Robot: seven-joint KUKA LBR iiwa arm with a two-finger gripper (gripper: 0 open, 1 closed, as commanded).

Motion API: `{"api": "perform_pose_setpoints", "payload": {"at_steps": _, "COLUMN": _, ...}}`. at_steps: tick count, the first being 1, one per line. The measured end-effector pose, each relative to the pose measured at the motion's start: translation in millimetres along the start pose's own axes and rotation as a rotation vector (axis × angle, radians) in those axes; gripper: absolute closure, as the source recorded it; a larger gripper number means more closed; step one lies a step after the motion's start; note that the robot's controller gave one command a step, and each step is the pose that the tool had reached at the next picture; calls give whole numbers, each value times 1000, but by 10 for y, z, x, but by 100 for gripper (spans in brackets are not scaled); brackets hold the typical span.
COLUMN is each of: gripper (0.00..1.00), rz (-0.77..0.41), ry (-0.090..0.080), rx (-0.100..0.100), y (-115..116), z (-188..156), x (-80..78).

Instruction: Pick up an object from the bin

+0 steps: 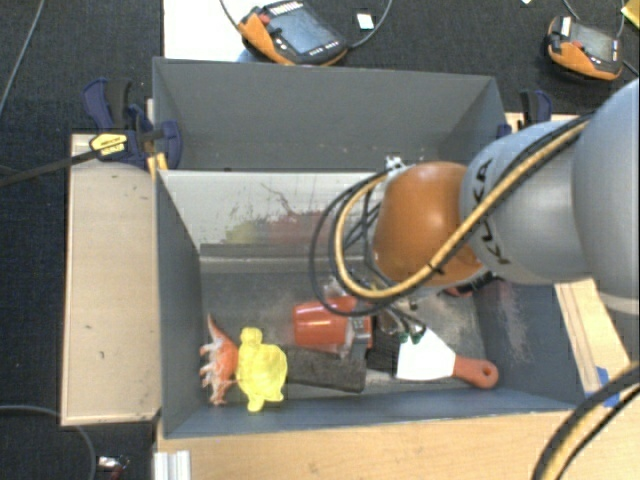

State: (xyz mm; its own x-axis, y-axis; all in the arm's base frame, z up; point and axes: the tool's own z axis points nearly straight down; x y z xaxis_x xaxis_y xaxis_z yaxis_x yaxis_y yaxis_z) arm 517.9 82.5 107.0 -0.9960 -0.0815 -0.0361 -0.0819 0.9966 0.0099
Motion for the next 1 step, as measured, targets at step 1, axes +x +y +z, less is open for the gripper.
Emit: {"api": "perform_pose_setpoints", "payload": {"at_steps": 1, "gripper": 100, "rz": 0, "ry": 0, "rx": 0, "y": 0, "z": 0, "x": 0}}
